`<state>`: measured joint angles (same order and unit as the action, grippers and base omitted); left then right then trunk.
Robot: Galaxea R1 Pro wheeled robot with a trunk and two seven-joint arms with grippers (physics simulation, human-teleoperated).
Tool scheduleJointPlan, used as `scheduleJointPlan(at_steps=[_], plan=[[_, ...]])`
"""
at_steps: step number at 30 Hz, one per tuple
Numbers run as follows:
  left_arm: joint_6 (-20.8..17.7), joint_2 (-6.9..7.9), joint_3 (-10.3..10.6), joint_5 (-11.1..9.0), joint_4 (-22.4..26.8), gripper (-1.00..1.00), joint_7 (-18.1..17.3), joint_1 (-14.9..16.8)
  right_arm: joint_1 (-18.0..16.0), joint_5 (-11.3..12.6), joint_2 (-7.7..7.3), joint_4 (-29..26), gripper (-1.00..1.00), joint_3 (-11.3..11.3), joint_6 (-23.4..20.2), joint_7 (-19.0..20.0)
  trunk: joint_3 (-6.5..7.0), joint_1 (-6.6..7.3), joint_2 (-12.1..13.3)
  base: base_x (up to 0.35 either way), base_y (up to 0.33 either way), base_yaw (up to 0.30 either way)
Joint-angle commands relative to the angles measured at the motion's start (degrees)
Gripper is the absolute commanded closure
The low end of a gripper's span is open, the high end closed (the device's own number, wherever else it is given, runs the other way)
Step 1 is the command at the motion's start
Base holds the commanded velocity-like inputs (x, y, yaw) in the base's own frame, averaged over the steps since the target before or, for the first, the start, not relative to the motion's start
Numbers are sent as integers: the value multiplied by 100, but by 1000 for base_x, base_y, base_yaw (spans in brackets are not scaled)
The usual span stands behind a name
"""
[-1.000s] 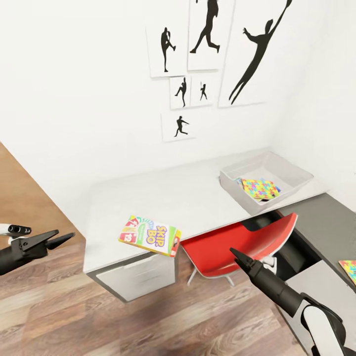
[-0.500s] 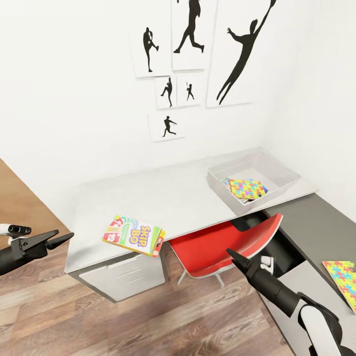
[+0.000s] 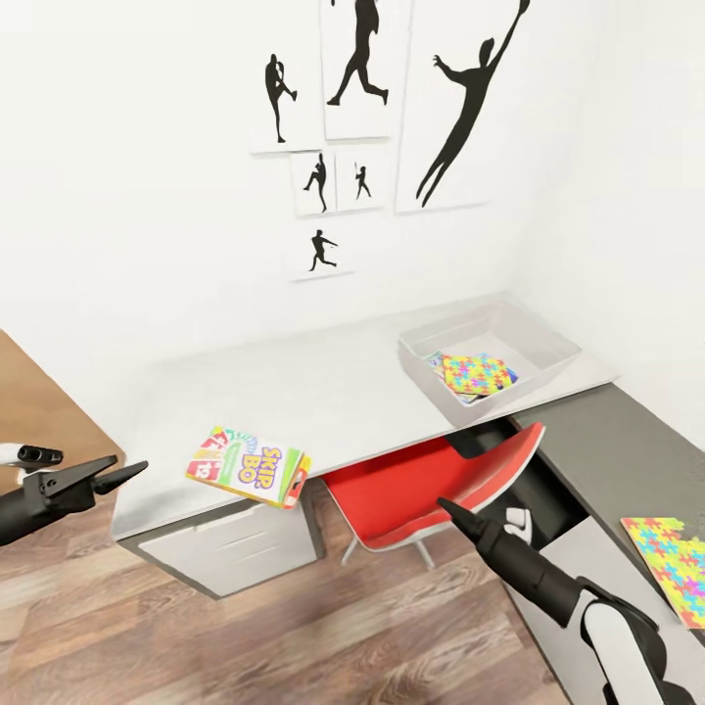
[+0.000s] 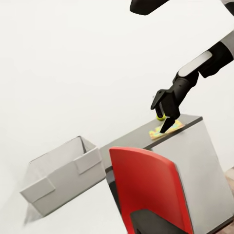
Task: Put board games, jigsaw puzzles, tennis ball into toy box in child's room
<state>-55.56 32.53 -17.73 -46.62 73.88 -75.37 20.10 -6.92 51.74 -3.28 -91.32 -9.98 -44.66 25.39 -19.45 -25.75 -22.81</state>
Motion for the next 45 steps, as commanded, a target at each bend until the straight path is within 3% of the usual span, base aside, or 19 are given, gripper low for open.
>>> scheduleJointPlan(at_steps=[1,4,6,9,13,16,22,27,30,34,45], plan=[[-51,-7,17,-19,3,-100,4,1,-17,1,-2,0,-100,39,-34,16,-10,-3,-11,0,-288,0],[-53,-131,155,-10,3,-100,22,0,-57,-4,-22,0,-100,227,-34,18,-10,-3,-11,0,-293,0],[-64,-373,308,34,4,-100,33,-4,-88,-5,-28,0,-100,358,-39,24,-10,-3,-11,0,-297,0],[-71,-561,359,121,-21,-100,94,-19,-106,-6,-42,0,-100,403,-46,32,-10,-3,-11,0,-299,0],[-119,-871,378,280,-112,-100,501,-37,-166,-6,-84,0,-100,423,-57,36,-10,-3,-11,0,-297,0],[-128,-994,376,312,-186,-100,749,-46,-180,-6,-76,0,-100,426,-60,27,-10,-3,-11,0,-215,0],[-120,-1059,372,331,-472,-100,1319,-49,-186,-5,-82,0,-100,429,-72,20,-10,-3,-11,0,-40,0],[-142,-1116,365,284,-658,-100,2272,-46,-192,-6,-50,0,-100,443,-91,11,-10,-3,-11,0,-4,0],[-152,-1142,363,265,-760,-100,2668,-28,-220,-30,-66,0,-100,534,-96,10,-10,-3,-11,0,0,0],[-156,-1161,366,267,-928,-100,2841,18,-286,-95,-82,0,-100,683,-96,10,-10,-3,-11,0,0,0],[-174,-1160,360,269,-1006,-100,2842,38,-305,-172,-90,0,-100,733,-102,18,-10,-3,-11,0,0,0]])
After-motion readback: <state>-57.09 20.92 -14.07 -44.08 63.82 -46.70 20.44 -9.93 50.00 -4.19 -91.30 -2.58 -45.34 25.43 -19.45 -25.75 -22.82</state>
